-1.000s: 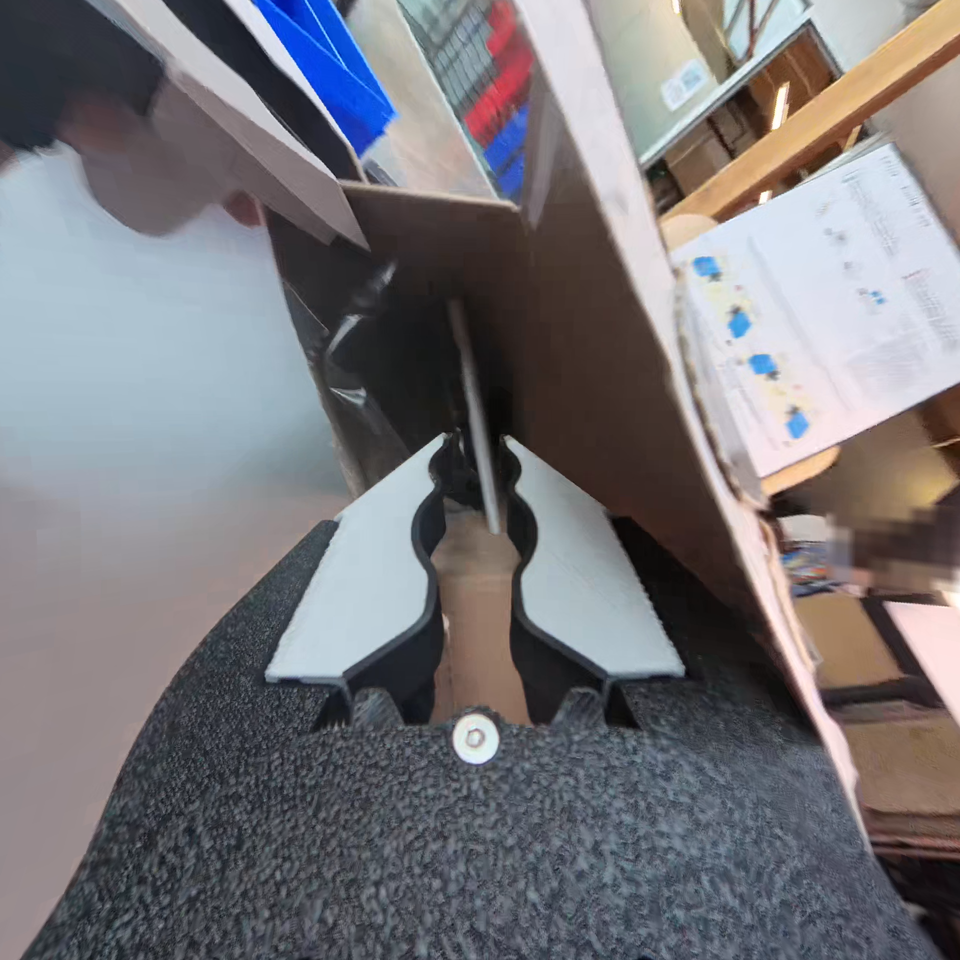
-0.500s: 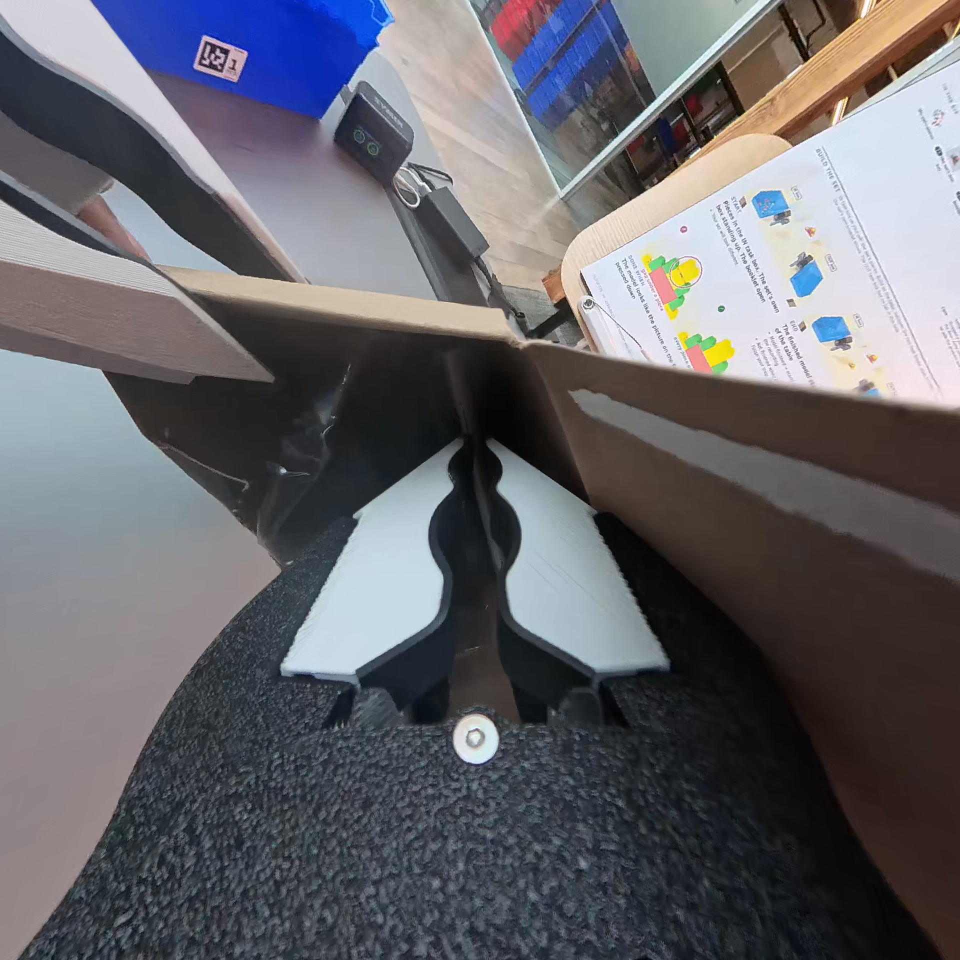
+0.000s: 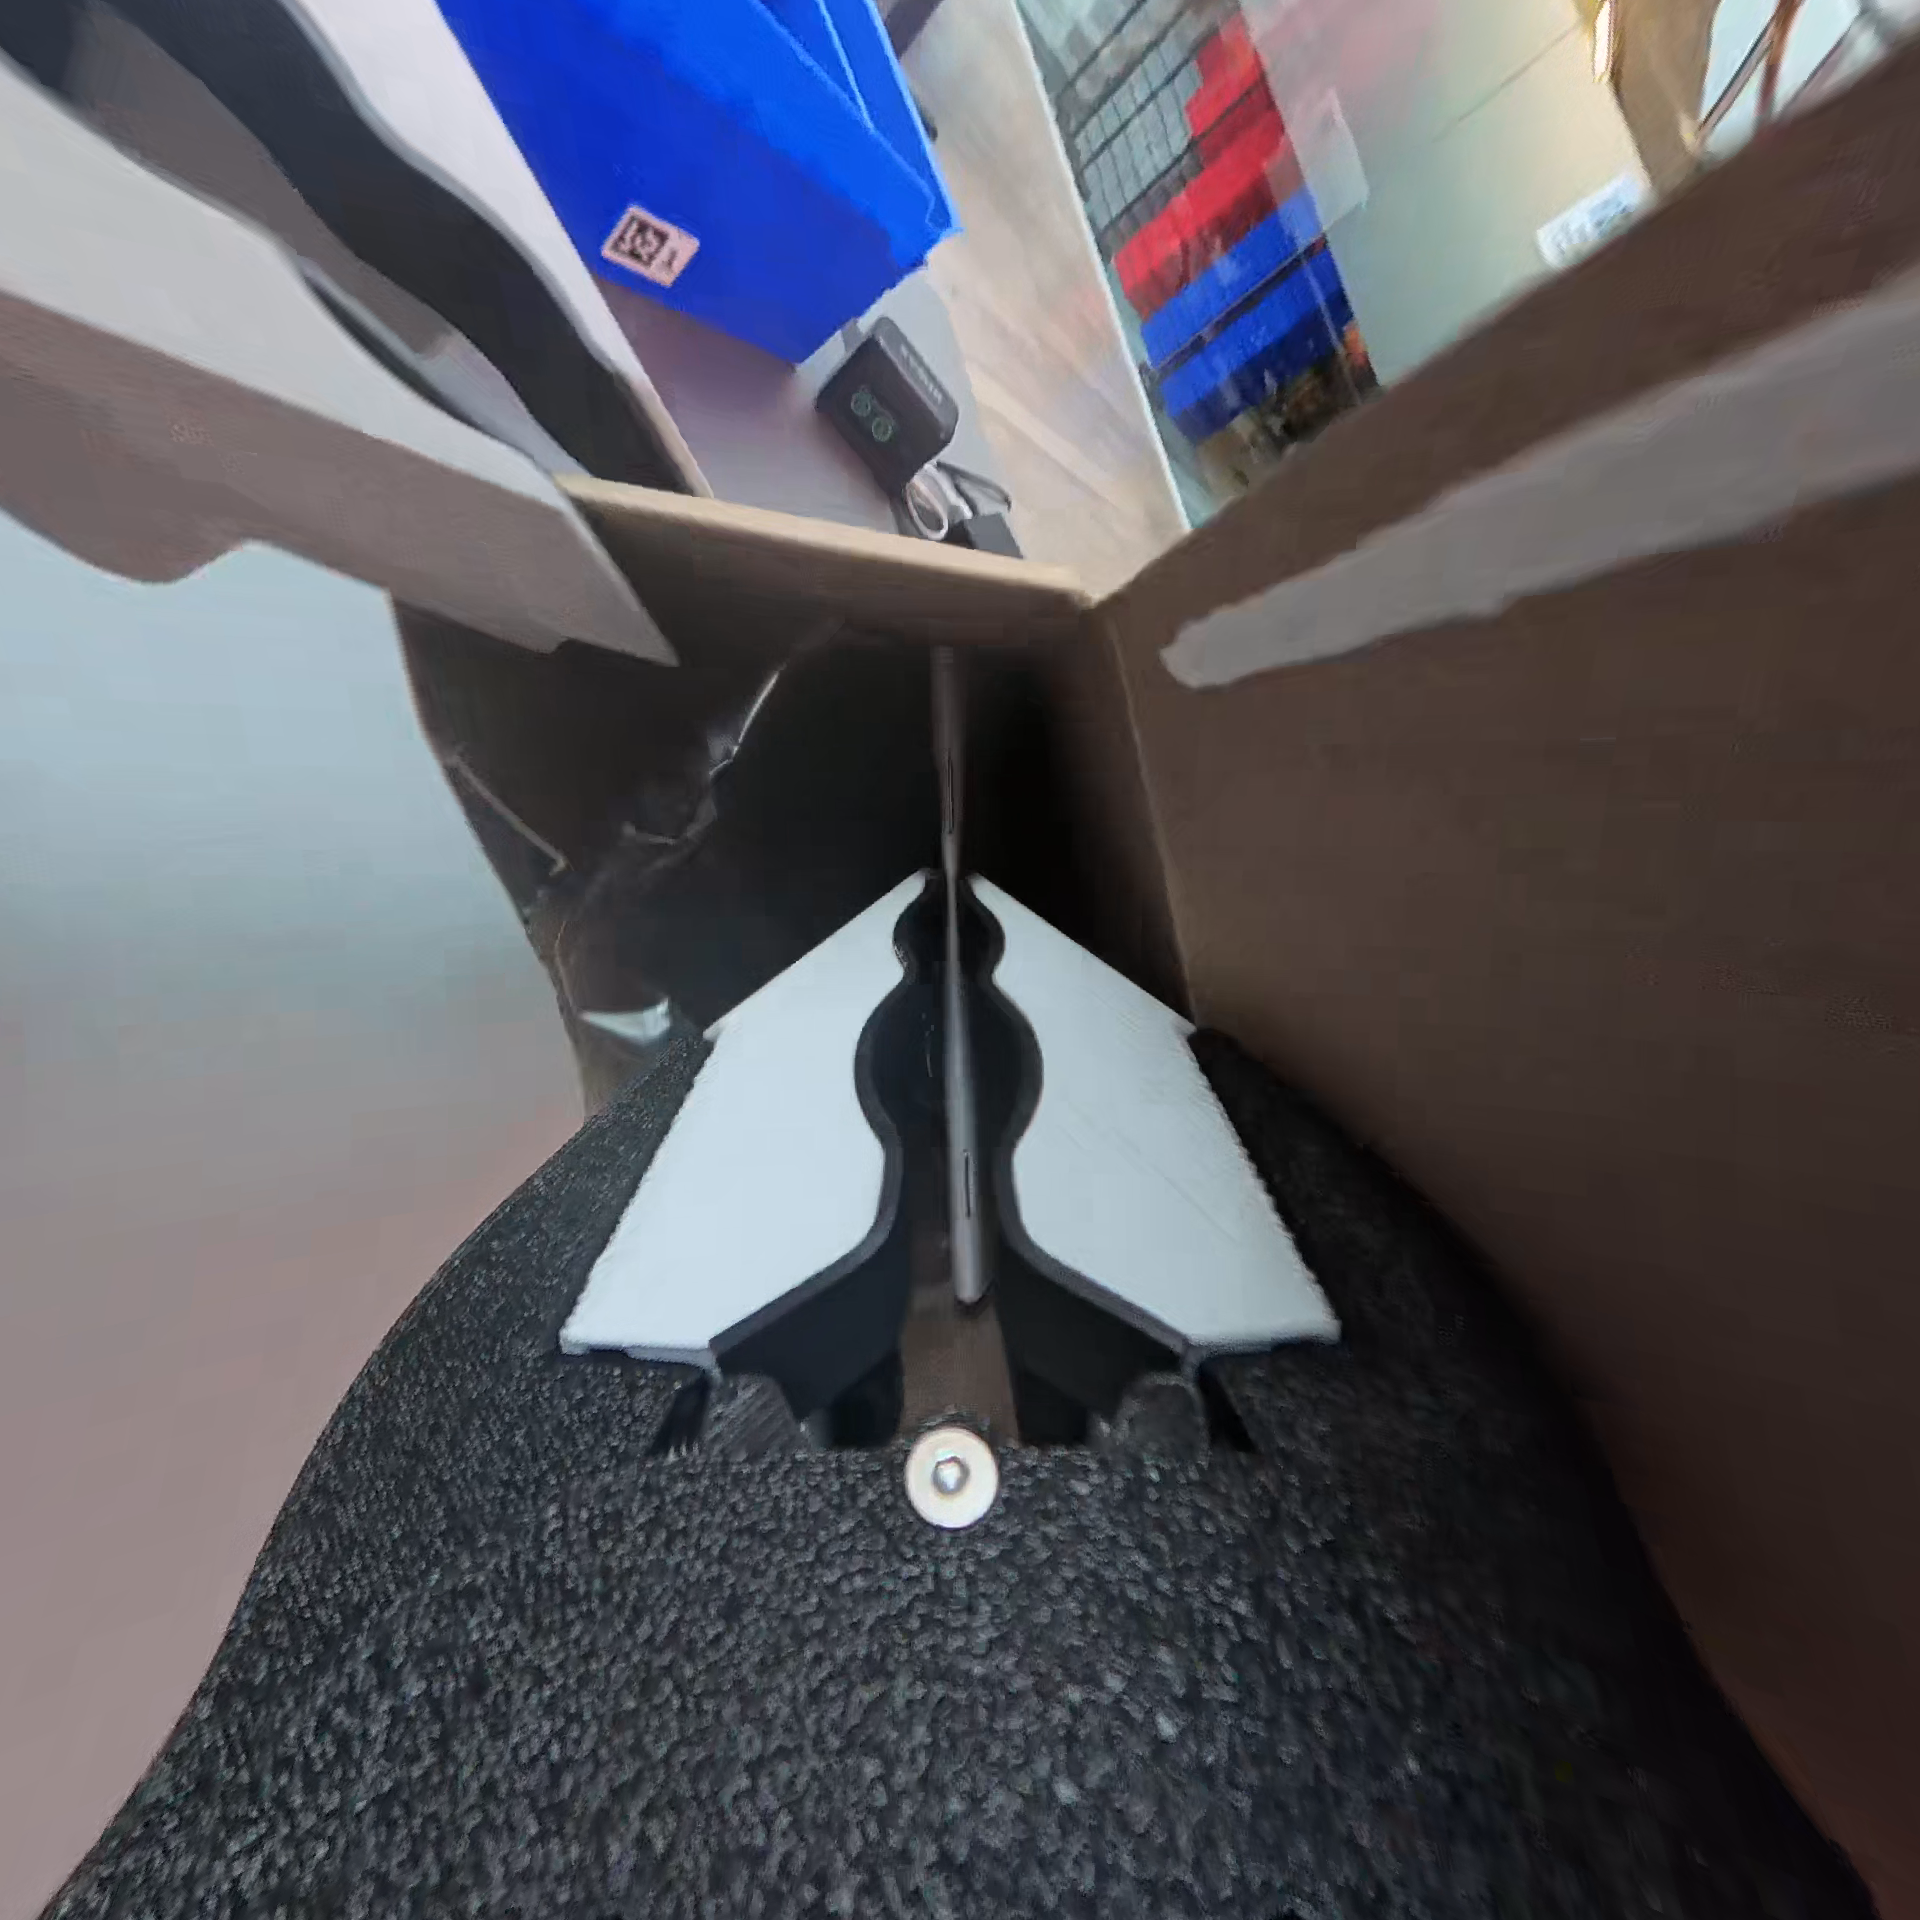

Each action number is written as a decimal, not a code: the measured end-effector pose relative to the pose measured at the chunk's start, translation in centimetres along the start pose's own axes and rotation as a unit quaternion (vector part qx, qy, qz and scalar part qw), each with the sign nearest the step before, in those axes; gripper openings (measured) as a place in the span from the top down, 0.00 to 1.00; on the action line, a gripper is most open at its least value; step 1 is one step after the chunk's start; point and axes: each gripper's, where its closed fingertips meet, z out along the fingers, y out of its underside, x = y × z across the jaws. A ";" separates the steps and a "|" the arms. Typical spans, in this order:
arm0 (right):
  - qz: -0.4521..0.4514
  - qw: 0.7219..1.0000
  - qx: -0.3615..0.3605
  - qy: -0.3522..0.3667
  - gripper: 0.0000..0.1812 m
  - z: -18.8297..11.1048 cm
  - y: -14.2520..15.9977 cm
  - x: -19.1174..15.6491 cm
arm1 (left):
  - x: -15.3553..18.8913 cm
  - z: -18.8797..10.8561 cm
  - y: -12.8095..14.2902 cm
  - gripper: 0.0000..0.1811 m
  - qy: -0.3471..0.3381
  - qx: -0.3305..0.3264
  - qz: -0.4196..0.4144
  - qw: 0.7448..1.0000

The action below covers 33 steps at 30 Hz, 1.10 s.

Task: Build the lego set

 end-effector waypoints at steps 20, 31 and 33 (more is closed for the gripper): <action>0.343 0.920 0.152 -0.110 0.99 -24.8 -0.9 8.8 | -9.4 4.2 -2.0 0.95 0.008 -0.080 -0.116 0.990; 0.249 0.949 -0.165 0.100 0.99 -17.7 16.6 10.6 | -16.5 3.7 0.8 0.96 0.015 -0.092 -0.271 0.958; 0.230 0.951 -0.192 0.078 0.99 -14.2 17.3 8.1 | -16.5 3.7 0.8 0.95 0.018 -0.090 -0.276 0.957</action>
